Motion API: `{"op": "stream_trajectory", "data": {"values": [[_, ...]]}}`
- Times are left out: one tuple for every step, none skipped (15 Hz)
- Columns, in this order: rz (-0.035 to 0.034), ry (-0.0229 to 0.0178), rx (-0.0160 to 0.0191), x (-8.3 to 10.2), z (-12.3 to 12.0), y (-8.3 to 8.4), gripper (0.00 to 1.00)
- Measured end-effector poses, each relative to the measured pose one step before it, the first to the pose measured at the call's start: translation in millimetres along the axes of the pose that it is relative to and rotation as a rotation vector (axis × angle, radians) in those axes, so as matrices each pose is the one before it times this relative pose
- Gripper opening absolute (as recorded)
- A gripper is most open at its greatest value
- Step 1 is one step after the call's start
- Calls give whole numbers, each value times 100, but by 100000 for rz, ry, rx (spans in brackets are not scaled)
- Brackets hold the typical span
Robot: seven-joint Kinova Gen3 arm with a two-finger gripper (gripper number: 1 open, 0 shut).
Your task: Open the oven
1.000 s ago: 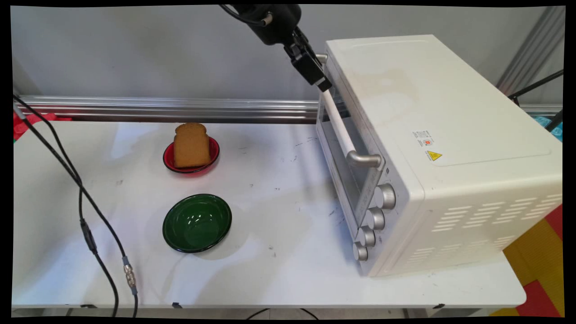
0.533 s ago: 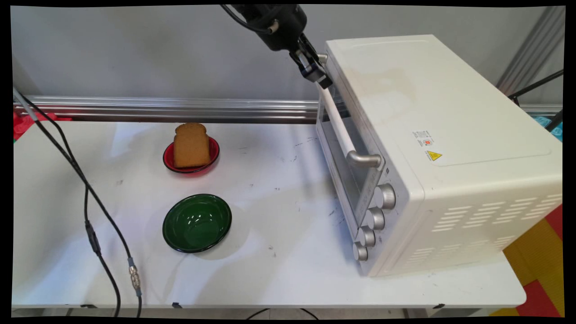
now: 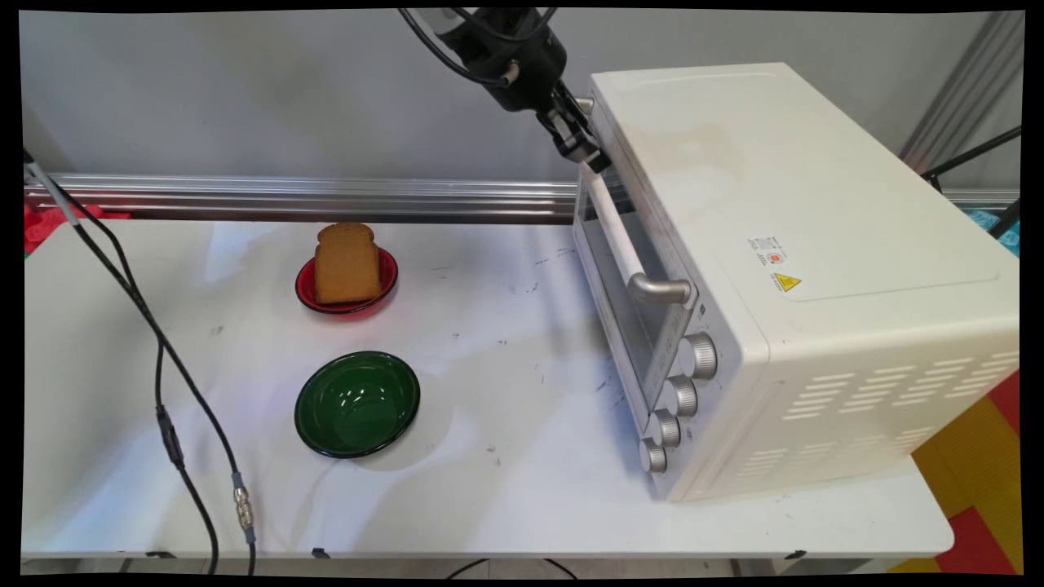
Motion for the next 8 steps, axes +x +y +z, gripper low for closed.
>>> {"op": "stream_trajectory", "data": {"values": [[-232, 269, 183, -41, 250, -49, 0], [-363, 329, 161, -38, 279, -42, 0], [-401, 424, 107, -21, 252, -21, 0], [-310, 415, 121, 6, 194, -33, 0], [-292, 400, 166, -12, 201, -32, 0], [-222, 341, 154, -1, 204, -28, 0], [-269, 232, 102, -51, 158, -11, 0], [-149, 142, 65, -39, 98, 9, 0]]}}
